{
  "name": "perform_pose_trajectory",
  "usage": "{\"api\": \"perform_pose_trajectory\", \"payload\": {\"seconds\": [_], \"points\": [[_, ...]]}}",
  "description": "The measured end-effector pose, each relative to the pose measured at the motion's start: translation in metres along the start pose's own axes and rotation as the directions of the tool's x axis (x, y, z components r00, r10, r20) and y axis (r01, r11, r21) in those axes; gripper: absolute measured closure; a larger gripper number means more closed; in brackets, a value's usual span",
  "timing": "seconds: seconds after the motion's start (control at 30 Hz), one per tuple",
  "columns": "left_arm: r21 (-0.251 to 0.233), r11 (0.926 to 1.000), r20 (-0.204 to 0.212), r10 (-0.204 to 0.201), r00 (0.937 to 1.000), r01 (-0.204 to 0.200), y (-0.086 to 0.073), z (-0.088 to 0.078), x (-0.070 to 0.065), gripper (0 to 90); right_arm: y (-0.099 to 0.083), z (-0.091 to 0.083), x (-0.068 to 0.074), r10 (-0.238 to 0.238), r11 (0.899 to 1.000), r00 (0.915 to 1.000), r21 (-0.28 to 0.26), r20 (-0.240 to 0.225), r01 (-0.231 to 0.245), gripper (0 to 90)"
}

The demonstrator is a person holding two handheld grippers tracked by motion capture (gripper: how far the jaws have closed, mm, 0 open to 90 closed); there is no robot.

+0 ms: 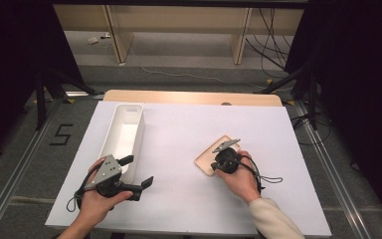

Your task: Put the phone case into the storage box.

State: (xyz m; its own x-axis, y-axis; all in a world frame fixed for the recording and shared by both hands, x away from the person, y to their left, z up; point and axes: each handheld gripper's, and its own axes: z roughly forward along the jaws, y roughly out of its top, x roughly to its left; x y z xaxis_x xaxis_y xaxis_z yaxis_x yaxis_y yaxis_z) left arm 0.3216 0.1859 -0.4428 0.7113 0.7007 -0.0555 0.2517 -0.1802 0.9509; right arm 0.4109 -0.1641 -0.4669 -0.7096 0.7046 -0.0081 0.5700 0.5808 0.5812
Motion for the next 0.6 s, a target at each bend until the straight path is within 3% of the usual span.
{"api": "perform_pose_trajectory", "payload": {"seconds": [0.27,0.47,0.53,0.6], "points": [[0.001,1.0000,0.001,0.002,1.0000,-0.002,0.0001,-0.0002,-0.0001,2.5,-0.0004,-0.0042,0.0000,0.037,0.998,0.9991,0.046,0.020,-0.038,90.0],[-0.001,1.0000,0.007,0.000,1.0000,0.000,0.0000,0.0000,0.0001,2.7,-0.0016,-0.0064,-0.0038,0.028,0.998,0.9995,0.050,0.016,-0.028,90.0],[0.001,1.0000,0.002,0.000,1.0000,0.000,-0.0001,-0.0002,0.0000,2.7,-0.0015,-0.0082,-0.0034,0.052,0.996,0.9984,0.066,0.022,-0.053,90.0],[0.001,1.0000,0.002,0.001,1.0000,-0.002,0.0000,-0.0002,0.0001,2.7,-0.0022,-0.0084,-0.0057,0.034,0.998,0.9991,0.057,0.025,-0.035,90.0]]}}
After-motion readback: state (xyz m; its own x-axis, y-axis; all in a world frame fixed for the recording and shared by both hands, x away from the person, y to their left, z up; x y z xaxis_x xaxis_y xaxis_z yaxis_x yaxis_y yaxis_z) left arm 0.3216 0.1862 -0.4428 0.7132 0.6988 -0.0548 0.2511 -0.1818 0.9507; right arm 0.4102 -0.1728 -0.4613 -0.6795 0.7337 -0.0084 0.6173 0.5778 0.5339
